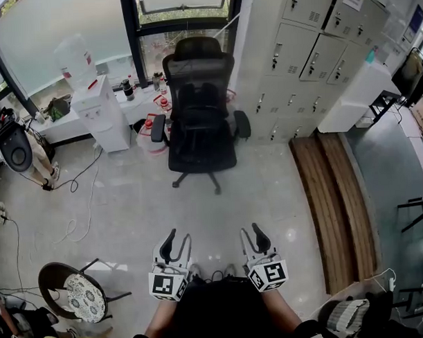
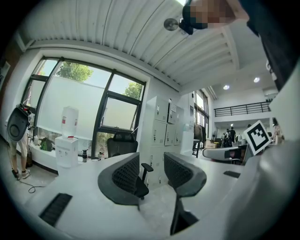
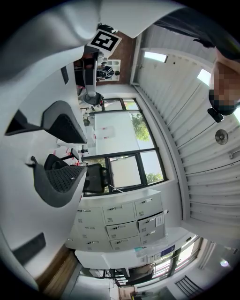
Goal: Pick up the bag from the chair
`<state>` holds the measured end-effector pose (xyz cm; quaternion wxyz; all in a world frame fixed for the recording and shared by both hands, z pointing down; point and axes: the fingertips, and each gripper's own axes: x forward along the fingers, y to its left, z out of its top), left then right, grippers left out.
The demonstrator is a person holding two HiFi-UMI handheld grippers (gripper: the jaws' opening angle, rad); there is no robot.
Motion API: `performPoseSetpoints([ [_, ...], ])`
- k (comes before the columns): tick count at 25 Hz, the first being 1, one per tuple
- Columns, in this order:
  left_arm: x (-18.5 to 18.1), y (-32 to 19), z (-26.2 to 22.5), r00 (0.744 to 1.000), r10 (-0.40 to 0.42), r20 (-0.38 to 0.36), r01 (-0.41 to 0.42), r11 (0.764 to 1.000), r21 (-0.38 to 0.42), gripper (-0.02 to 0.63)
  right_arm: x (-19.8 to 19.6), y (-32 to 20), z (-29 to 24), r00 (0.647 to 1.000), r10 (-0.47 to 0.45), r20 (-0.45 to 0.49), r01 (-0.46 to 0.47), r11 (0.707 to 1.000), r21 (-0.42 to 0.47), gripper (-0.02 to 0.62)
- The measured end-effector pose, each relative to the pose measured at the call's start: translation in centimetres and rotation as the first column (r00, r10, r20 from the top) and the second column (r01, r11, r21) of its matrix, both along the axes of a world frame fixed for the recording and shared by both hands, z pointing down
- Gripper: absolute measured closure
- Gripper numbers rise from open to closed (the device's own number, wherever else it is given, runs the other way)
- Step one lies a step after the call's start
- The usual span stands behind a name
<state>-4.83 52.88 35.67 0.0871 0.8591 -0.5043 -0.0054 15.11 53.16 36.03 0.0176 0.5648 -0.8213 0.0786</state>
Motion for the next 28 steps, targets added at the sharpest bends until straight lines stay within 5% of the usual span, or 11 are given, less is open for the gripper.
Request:
performPoseSetpoints([
  [19,-6.0,-1.5,3.0,0.996,0.086,-0.024,-0.087,0.995,-0.057,0.462,-6.9,-0.8,2.7,0.999,0.029,-0.035,-0.032,0.996,-0.089,0.469],
  [28,-4.0,-8.2,3.3,0.998,0.066,-0.002,-0.066,0.996,-0.063,0.462,-5.9,-8.4,4.8,1.000,-0.002,0.008,0.003,0.994,-0.112,0.469],
])
